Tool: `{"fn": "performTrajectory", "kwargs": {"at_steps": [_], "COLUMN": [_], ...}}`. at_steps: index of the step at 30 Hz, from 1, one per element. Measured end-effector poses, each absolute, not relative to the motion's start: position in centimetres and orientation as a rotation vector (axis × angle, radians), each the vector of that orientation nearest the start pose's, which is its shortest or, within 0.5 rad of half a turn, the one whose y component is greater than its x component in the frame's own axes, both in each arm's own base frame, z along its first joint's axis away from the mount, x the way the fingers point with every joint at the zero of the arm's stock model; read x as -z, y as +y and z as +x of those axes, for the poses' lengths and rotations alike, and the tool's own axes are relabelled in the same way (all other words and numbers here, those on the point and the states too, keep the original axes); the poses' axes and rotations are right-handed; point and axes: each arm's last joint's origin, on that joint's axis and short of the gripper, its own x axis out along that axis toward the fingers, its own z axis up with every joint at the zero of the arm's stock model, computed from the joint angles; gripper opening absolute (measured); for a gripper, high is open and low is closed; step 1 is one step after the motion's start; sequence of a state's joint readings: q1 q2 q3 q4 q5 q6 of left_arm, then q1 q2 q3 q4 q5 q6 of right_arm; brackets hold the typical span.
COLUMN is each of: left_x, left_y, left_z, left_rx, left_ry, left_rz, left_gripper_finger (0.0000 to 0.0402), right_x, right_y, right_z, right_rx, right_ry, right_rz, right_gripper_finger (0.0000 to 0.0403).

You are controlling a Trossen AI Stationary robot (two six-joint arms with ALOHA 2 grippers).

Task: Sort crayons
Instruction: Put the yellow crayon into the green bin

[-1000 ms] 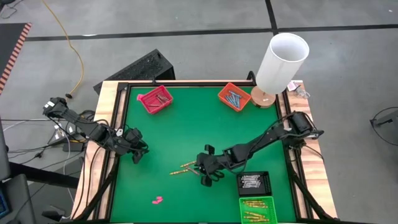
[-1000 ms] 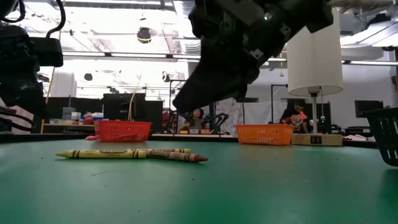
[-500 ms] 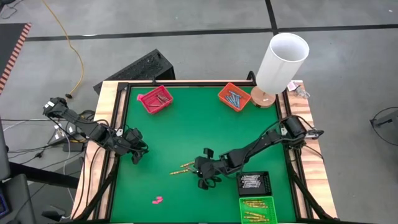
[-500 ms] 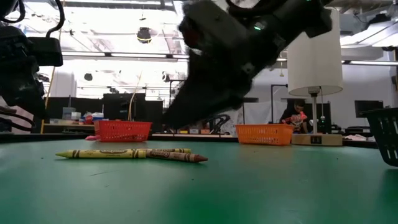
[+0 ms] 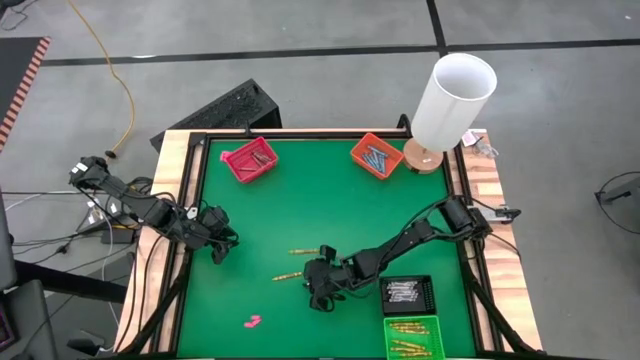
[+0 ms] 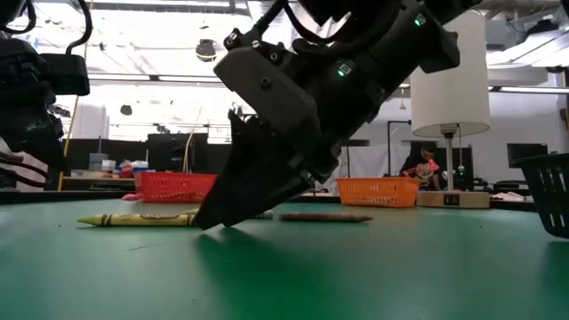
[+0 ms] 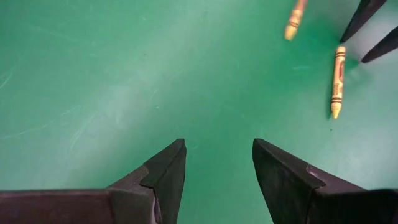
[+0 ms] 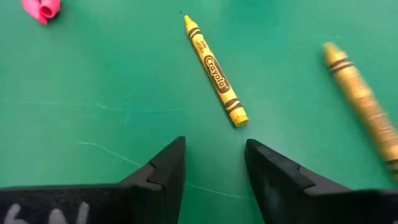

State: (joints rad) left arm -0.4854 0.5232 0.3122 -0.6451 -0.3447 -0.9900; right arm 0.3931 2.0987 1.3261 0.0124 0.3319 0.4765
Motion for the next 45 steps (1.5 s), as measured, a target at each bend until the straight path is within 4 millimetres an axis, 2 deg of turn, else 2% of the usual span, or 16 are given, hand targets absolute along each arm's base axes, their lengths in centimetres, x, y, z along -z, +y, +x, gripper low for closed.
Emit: {"fn": "performTrajectory", "kwargs": {"at_steps": [4,8,10,15,19,22,24,28,31,37,41,45], "left_x": [-17.1,-17.1,-17.1,-17.1,-17.2,-17.2,-17.2,-17.2,-17.2,-17.1,-17.1,-17.1], "left_y": [-4.1,-4.1,-4.1,-4.1,-4.2,-4.2,-4.2,-4.1,-4.1,-4.1,-4.1,-4.1], "left_z": [9.8,9.8,9.8,9.8,9.9,9.9,9.9,9.9,9.9,9.8,9.8,9.8], "left_rx": [-0.255,-0.251,-0.246,-0.245,-0.241,-0.240,-0.240,-0.251,-0.254,-0.253,-0.254,-0.258], "left_ry": [0.762,0.763,0.767,0.766,0.759,0.758,0.758,0.752,0.752,0.763,0.764,0.764], "left_rz": [-0.594,-0.597,-0.600,-0.601,-0.605,-0.607,-0.608,-0.616,-0.621,-0.627,-0.627,-0.634], "left_gripper_finger": [0.0176,0.0176,0.0176,0.0176,0.0176,0.0176,0.0176,0.0176,0.0176,0.0176,0.0176,0.0176], "right_x": [-13.7,-14.5,-15.7,-21.0,-23.0,-24.1,-24.4,-23.7,-23.1,-23.1,-22.3,-20.9], "right_y": [15.9,16.1,16.3,16.5,14.9,11.9,9.3,3.7,-0.8,-8.6,-11.4,-12.1], "right_z": [40.8,41.0,41.2,40.7,39.4,39.7,40.6,42.6,43.3,43.5,43.8,44.4], "right_rx": [0.133,0.125,0.113,0.096,0.140,0.185,0.192,0.117,0.125,0.164,0.136,0.092], "right_ry": [0.714,0.711,0.710,0.756,0.879,0.889,0.879,0.861,0.853,0.774,0.731,0.722], "right_rz": [0.205,0.199,0.181,0.095,0.012,-0.036,-0.047,-0.062,-0.091,-0.092,-0.041,-0.028], "right_gripper_finger": [0.0177,0.0170,0.0167,0.0164,0.0164,0.0164,0.0164,0.0164,0.0164,0.0164,0.0164,0.0164]}}
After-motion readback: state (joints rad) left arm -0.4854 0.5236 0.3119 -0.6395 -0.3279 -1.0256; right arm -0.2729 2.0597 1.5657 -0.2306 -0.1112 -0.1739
